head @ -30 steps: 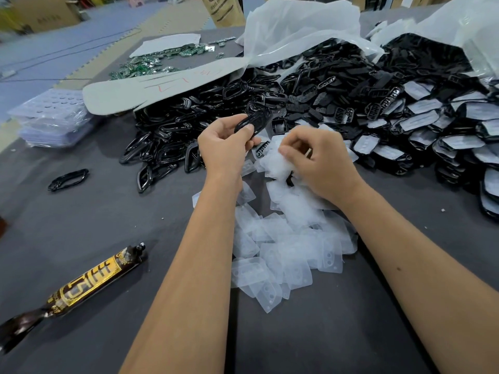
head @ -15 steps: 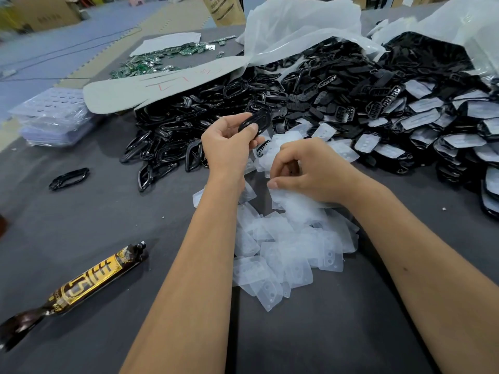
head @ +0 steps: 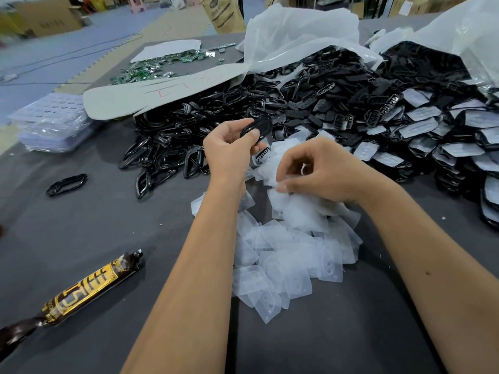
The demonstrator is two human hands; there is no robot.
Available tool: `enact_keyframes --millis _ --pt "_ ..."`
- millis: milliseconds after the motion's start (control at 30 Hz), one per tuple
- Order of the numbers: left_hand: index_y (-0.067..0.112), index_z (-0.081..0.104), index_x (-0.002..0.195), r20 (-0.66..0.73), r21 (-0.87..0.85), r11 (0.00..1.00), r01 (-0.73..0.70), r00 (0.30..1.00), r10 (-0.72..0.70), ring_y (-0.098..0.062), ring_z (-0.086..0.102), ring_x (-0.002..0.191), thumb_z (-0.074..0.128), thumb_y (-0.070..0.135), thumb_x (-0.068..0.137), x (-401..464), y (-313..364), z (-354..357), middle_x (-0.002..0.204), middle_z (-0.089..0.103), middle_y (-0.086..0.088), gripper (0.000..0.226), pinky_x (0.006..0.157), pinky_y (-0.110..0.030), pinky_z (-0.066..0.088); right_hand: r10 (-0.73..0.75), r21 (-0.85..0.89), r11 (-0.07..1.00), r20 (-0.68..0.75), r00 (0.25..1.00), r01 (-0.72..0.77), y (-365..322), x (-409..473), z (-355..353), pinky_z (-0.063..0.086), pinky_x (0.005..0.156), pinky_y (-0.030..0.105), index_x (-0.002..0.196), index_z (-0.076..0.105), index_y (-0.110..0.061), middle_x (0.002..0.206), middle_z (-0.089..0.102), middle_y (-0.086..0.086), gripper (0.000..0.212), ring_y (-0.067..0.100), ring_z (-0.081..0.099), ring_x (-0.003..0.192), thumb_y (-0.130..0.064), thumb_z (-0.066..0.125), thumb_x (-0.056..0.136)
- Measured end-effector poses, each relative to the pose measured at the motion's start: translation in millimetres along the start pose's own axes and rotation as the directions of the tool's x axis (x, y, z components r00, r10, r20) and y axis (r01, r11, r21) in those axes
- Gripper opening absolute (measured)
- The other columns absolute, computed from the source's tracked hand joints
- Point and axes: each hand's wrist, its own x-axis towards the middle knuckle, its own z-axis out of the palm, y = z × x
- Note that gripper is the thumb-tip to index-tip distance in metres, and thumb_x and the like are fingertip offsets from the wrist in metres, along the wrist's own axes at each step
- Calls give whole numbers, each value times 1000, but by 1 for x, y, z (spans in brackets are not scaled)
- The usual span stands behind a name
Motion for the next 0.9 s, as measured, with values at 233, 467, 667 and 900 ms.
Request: enact_keyframes --millis 233,467,667,900 --pt "9 75 95 38 9 1000 -4 999 4 -18 71 61 70 -8 88 -3 1 2 73 74 -1 20 60 -20 54 131 618 756 -467 874 216 11 4 8 39 49 15 87 77 -14 77 75 1 9 6 49 53 -22 83 87" --pt "8 75 97 88 55 998 -26 996 22 -18 71 60 70 -9 88 -9 2 5 82 72 -11 19 59 -21 53 291 781 587 -449 845 213 17 8 16 61 77 25 102 73 -2 80 72 2 8 19 74 79 0 67 98" --pt "7 75 99 137 71 997 -31 990 21 -17 71 60 70 -8 88 -14 2 8 95 72 -19 20 58 -19 52 314 698 687 -537 783 203 16 5 16 58 69 29 89 73 -14 80 76 5 13 18 70 72 -2 80 87" --pt "5 74 101 177 97 995 -39 984 21 -17 71 60 67 -11 89 -15 1 10 88 72 -13 21 59 -18 52 294 701 674 -545 785 234 18 5 16 44 47 20 108 70 -9 66 60 -5 22 13 56 51 1 76 89"
